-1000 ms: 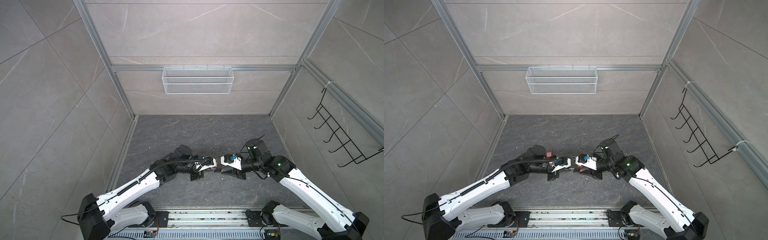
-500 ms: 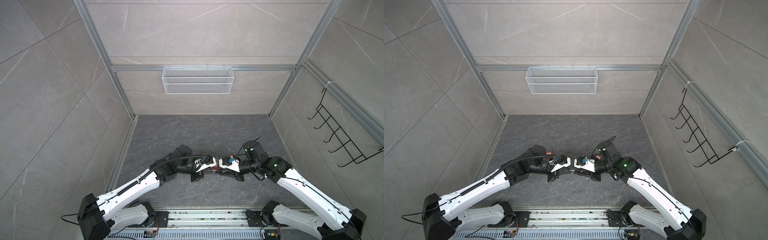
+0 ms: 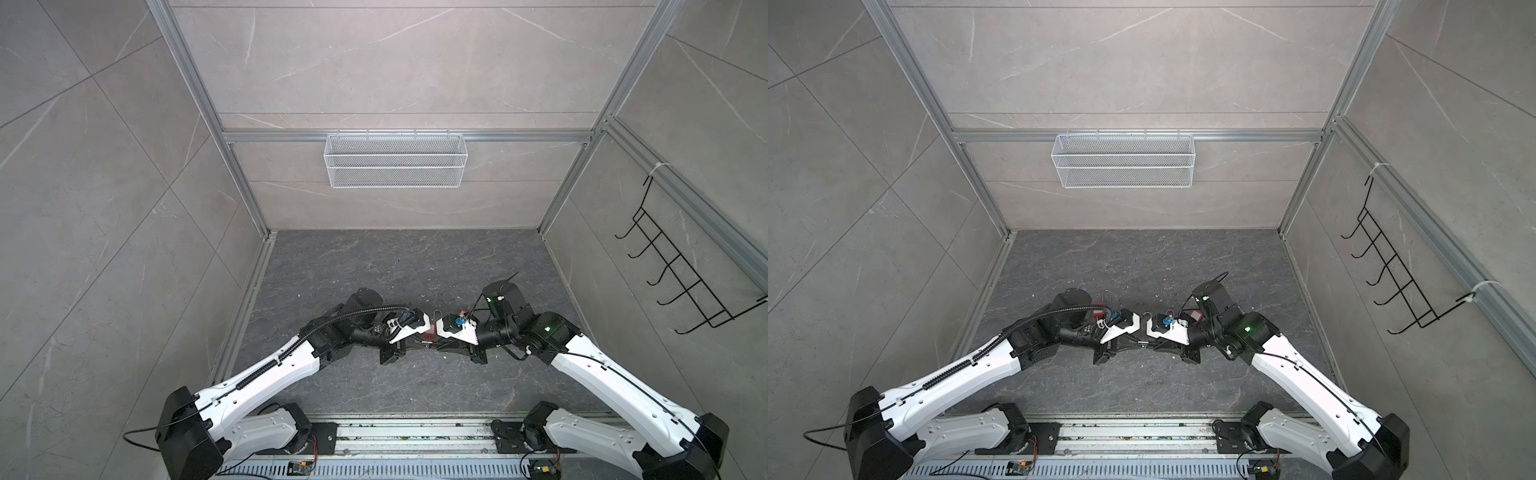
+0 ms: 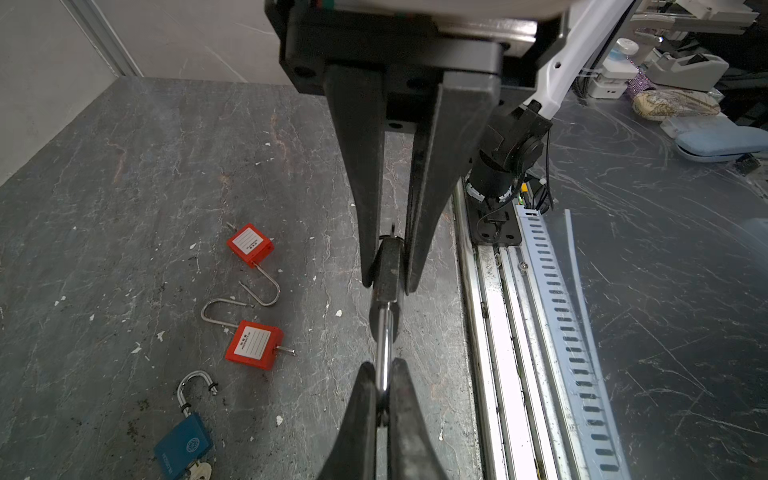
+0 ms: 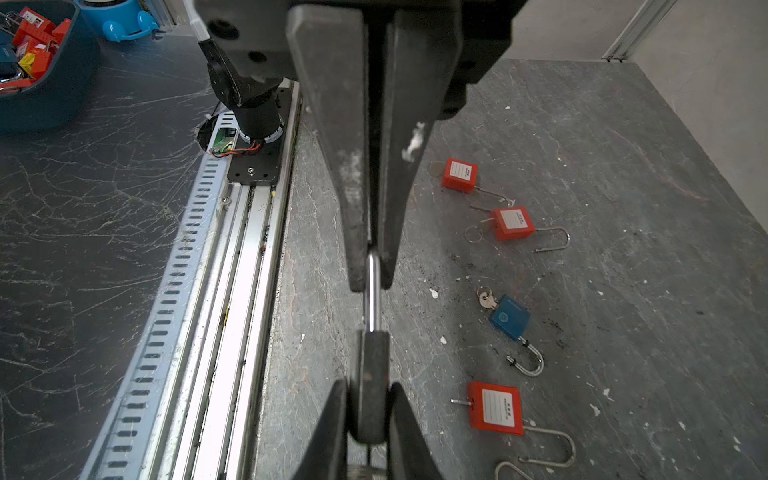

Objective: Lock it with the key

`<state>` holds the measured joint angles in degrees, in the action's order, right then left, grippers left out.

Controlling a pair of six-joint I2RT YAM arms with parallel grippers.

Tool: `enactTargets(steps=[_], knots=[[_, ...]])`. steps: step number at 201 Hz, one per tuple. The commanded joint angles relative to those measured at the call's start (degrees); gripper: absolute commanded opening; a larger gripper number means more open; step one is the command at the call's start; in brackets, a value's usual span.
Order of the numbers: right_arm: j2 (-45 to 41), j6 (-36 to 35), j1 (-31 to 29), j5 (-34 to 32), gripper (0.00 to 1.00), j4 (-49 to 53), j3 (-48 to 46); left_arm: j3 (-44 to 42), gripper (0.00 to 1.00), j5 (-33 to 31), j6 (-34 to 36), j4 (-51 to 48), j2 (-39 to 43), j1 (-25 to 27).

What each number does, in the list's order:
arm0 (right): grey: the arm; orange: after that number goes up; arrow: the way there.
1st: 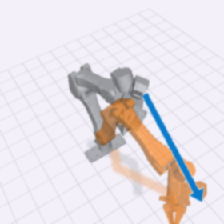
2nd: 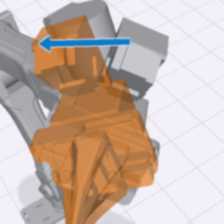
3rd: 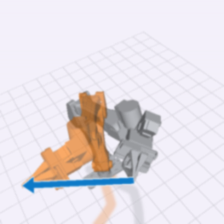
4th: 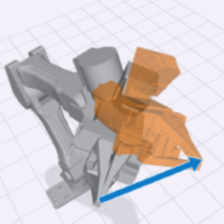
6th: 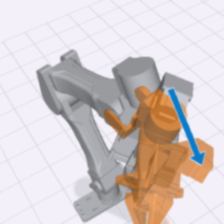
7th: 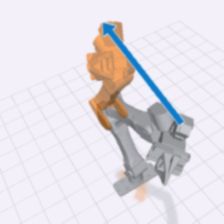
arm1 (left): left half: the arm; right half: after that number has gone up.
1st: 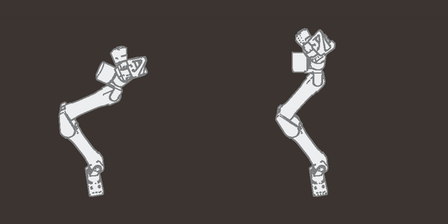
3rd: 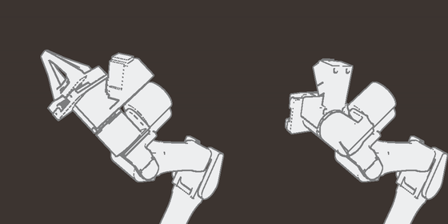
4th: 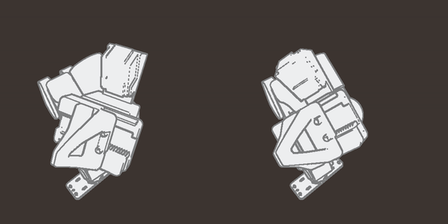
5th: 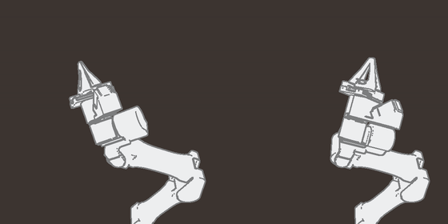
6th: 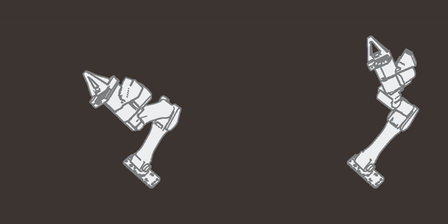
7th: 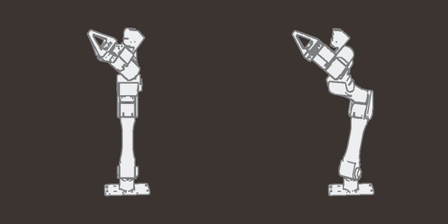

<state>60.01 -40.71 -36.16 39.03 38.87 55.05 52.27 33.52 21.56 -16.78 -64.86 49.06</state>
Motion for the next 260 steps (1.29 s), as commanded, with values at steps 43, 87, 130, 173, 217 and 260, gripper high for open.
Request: enactTargets(steps=[43, 87, 130, 173, 217, 260], knots=[[1.0, 1.6, -0.4, 2.8, 0.02, 0.4, 1.8, -3.0, 0.27, 0.4, -0.6, 3.0, 4.4, -1.3], [1.8, 1.6, -0.4, 3.1, 0.01, 1.1, 2.5, -4.1, 0.24, 2.6, -2.1, 5.5, 4.1, -1.3], [2.2, 1.6, -0.5, 3.7, 0.00, 1.5, 3.0, -3.8, 0.18, 4.3, -2.4, 7.2, 2.8, -1.3], [2.3, 1.6, -0.5, 4.3, 0.00, 1.9, 3.2, -3.8, 0.00, 5.6, -2.4, 7.2, 2.4, -1.3], [3.3, 2.8, -0.9, 8.2, 0.00, 0.9, 4.1, -3.8, 0.00, 7.9, -3.2, 8.7, 1.8, -1.2], [5.3, 3.6, -2.4, 10.2, 0.00, -0.2, 5.6, -4.7, 0.00, 7.8, -3.1, 12.0, 1.2, 0.4]])
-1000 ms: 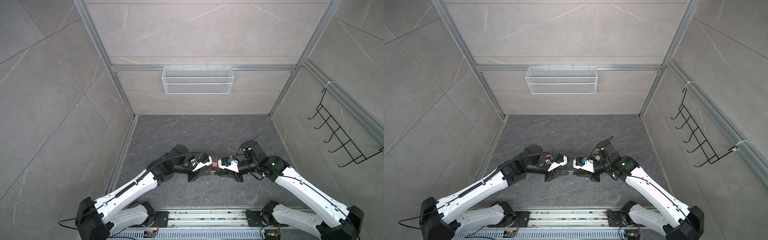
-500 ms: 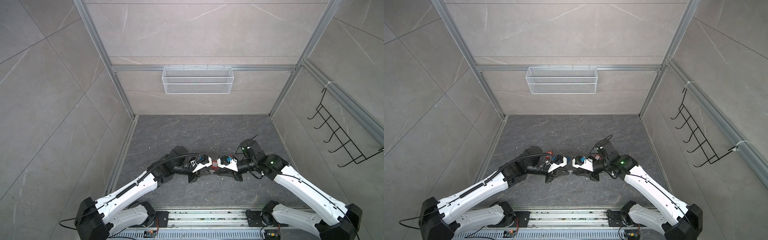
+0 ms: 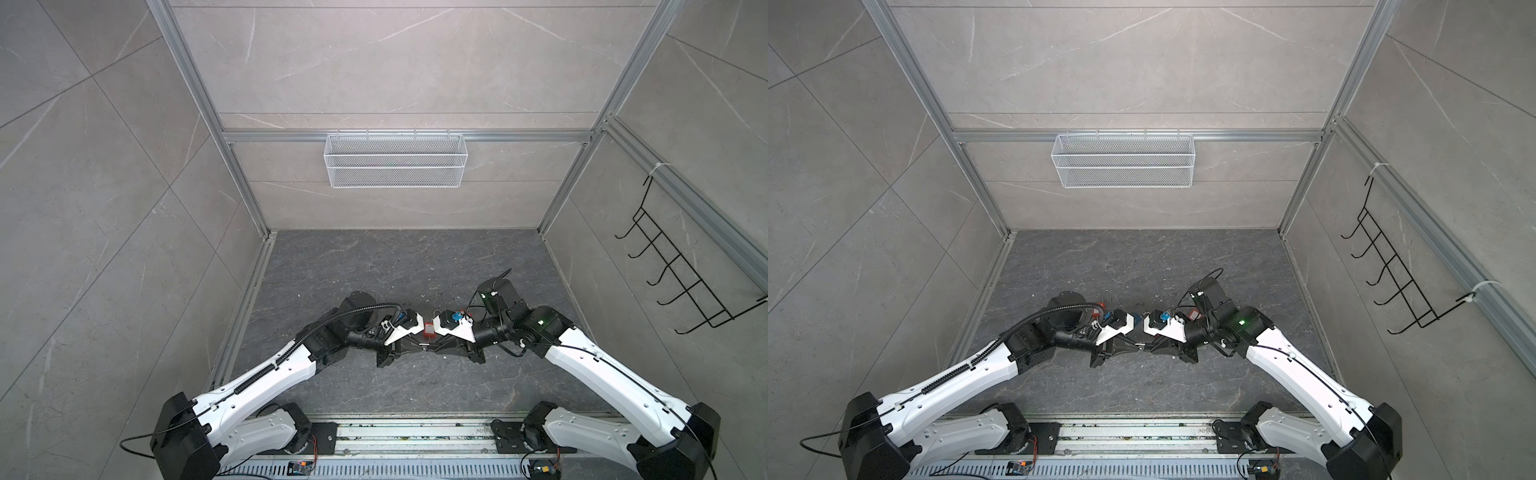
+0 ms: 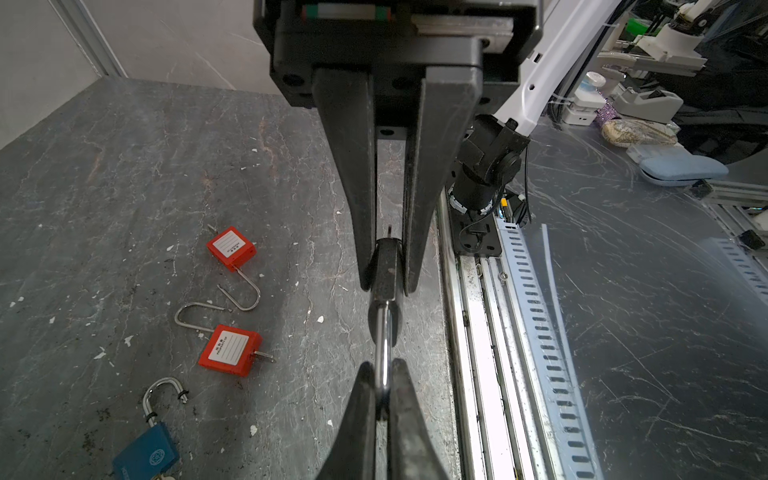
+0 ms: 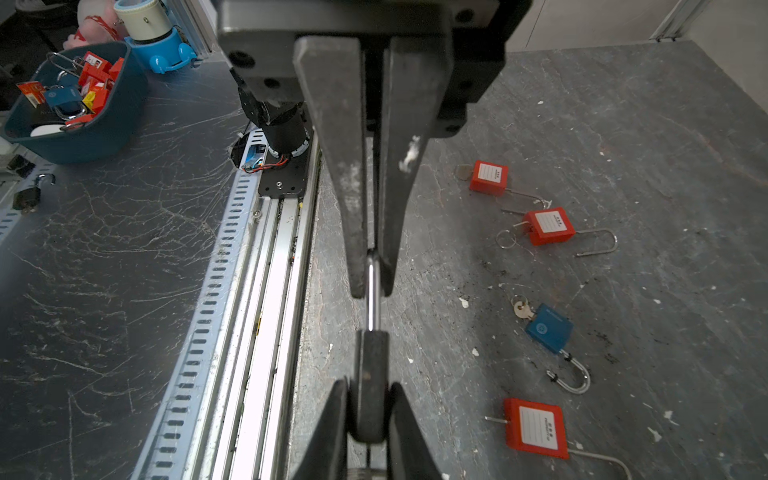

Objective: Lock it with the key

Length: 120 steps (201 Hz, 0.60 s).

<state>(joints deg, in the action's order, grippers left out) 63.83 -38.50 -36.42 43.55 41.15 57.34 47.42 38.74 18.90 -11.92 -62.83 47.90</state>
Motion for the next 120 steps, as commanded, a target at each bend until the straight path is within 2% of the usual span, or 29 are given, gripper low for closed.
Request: enactTargets(steps=[1, 36, 73, 120], knots=[[1.5, 1.4, -2.2, 5.6, 0.00, -2.5, 3.4, 0.1, 0.00, 2.6, -0.5, 7.3, -0.9, 1.6], [2.7, 1.1, -3.9, 4.1, 0.00, -5.2, 3.5, -0.3, 0.00, 3.3, -2.5, 10.9, -2.9, 3.2], [2.0, -0.1, -5.7, -1.5, 0.00, -9.8, 1.9, -1.7, 0.00, 5.4, -6.9, 16.6, -3.7, 3.2], [1.8, 2.8, -7.5, -0.6, 0.00, -19.2, -0.2, -3.4, 0.00, 4.5, -8.0, 19.3, -5.4, 4.5]])
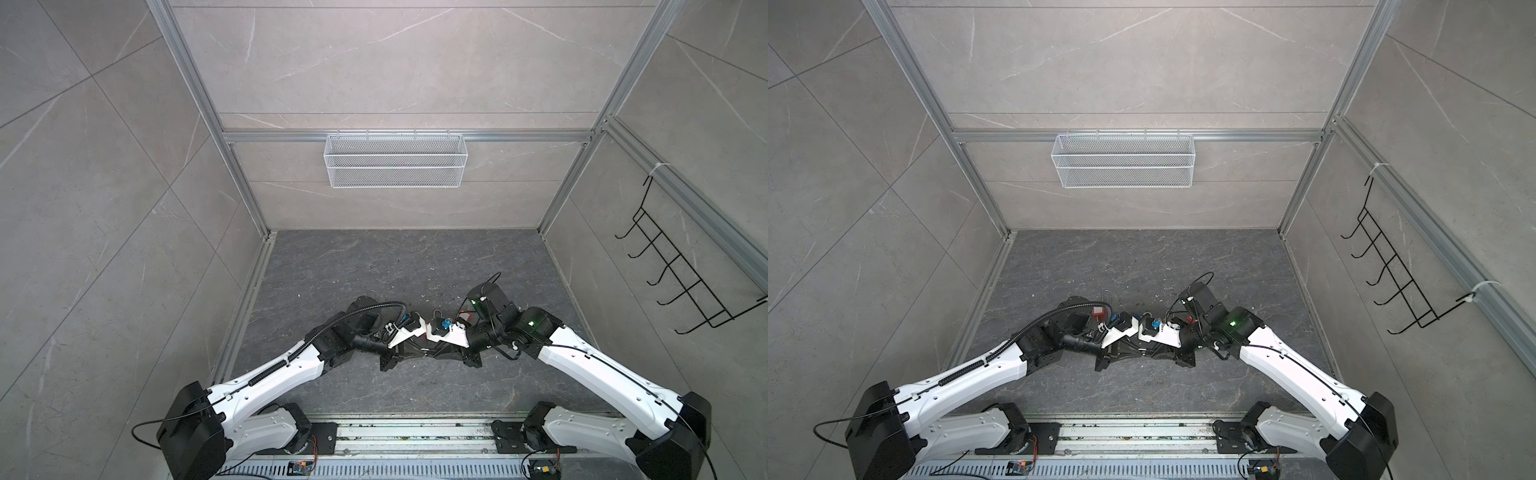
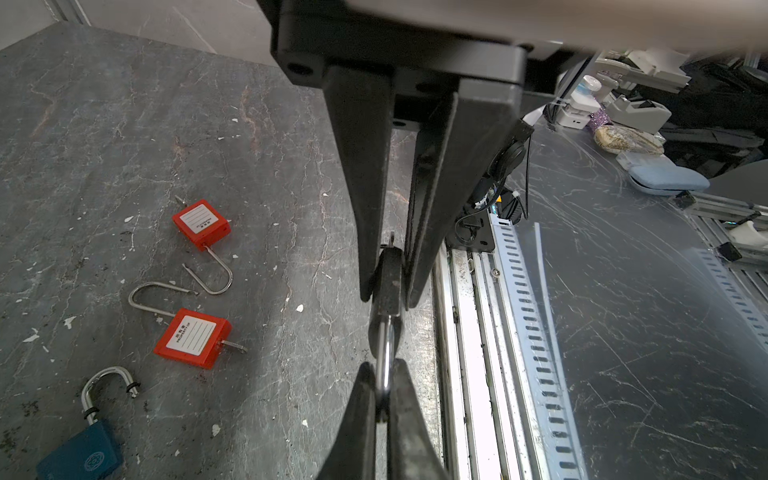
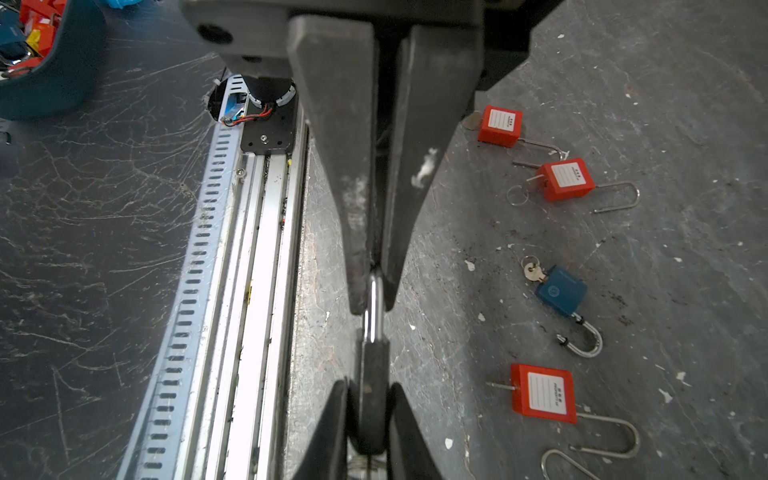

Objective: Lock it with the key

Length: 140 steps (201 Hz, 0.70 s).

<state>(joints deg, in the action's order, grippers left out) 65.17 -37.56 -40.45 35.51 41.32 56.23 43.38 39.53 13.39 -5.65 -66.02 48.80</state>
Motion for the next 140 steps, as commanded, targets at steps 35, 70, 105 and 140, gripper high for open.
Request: enactTargets(steps=[35, 70, 105, 140], knots=[[1.6, 2.3, -4.4, 8.3, 0.00, -20.8, 0.9, -0.4, 0.00, 3.3, -3.8, 17.7, -3.0, 4.1], [0.1, 0.5, -4.4, 3.8, 0.01, -14.7, 1.6, 0.6, 0.00, 0.3, 0.7, 10.2, -0.2, 3.7], [-4.0, 0.3, -3.6, -3.6, 0.31, -7.0, 0.5, 3.0, 0.00, -0.5, 5.6, -1.0, 4.5, -0.5], [-9.3, 1.2, -2.4, -7.7, 0.36, -2.8, -0.9, 5.7, 0.00, -2.8, 11.1, -10.7, 6.6, -1.7]])
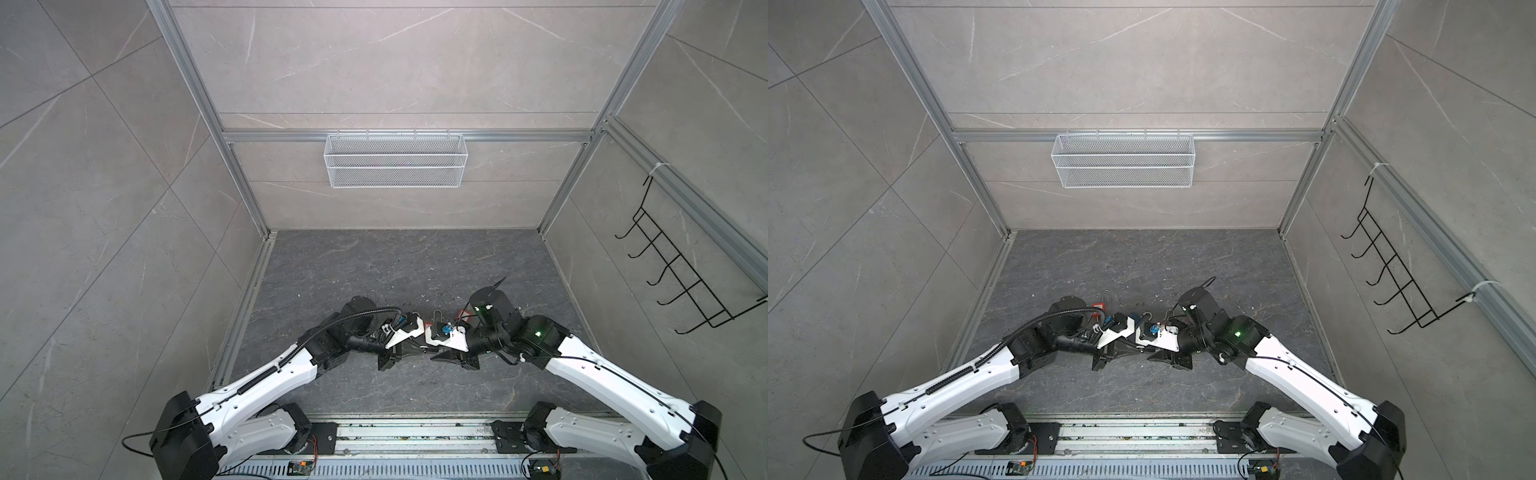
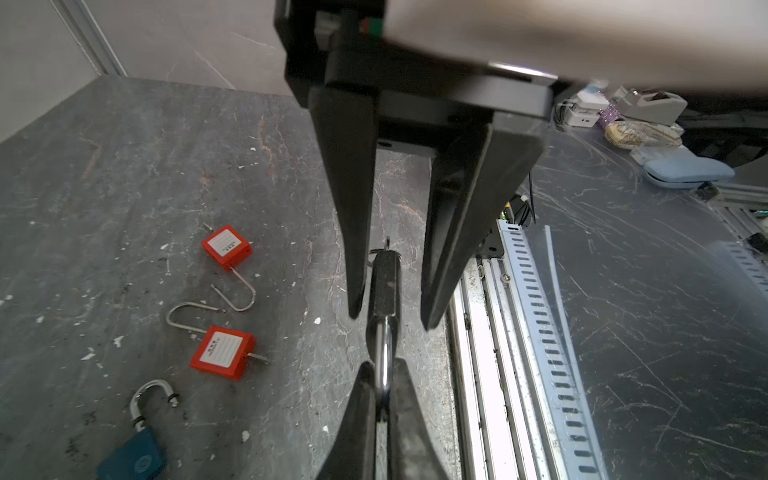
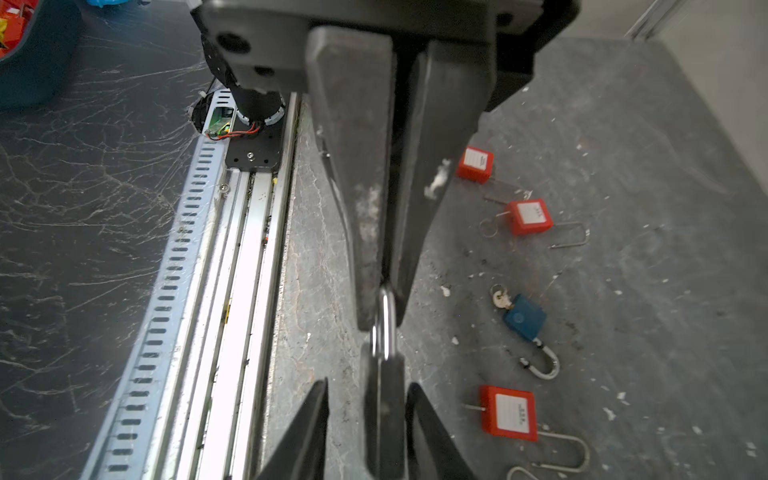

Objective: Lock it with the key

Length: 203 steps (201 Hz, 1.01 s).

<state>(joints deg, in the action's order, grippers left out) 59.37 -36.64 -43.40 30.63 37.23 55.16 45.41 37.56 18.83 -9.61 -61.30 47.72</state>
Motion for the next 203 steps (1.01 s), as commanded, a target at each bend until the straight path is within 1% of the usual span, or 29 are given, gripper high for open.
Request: enactTargets(steps=[1, 27, 50, 131, 203], knots=[[-3.6, 0.3, 0.6, -2.8, 0.36, 1.5, 0.1, 3.8, 0.00, -0.9, 5.7, -7.0, 1.9, -0.6], [-4.7, 0.7, 0.9, -2.9, 0.36, 5.5, 1.6, 4.6, 0.00, -1.6, 6.8, -9.0, 1.9, -0.6], [-4.1, 1.0, 0.9, -2.6, 0.34, 6.3, 2.1, 4.9, 0.00, -1.6, 7.0, -8.8, 1.6, -0.6], [1.4, 0.1, 0.9, 0.8, 0.21, 5.5, 4.0, 5.8, 0.00, -0.7, 7.0, -8.7, 0.3, -0.5], [2.7, -1.4, 0.9, 0.6, 0.06, 6.6, 4.2, 6.1, 0.00, -0.8, 7.7, -9.0, 0.4, -0.5]])
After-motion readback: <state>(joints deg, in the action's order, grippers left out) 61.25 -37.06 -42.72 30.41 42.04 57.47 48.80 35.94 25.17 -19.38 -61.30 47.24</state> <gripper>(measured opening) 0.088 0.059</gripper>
